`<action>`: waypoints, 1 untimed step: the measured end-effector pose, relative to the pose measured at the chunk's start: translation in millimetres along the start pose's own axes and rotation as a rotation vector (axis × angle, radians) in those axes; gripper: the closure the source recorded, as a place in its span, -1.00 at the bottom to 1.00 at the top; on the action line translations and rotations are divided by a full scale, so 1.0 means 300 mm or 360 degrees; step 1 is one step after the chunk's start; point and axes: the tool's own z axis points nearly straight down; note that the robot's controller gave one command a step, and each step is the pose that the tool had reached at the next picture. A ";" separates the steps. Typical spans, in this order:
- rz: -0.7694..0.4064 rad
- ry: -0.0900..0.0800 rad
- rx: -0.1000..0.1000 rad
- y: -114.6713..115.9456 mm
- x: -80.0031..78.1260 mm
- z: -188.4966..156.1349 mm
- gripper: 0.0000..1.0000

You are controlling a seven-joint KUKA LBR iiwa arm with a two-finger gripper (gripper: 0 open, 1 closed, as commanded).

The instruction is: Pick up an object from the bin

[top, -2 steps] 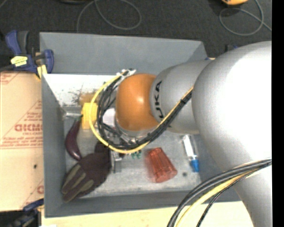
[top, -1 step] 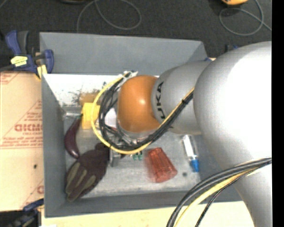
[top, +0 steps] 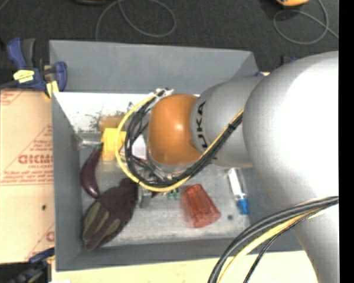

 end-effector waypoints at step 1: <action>0.0001 0.0005 0.0001 -0.004 0.005 -0.014 1.00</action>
Offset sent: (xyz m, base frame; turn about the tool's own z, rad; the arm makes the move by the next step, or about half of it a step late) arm 0.0000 -0.0002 0.0863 0.0000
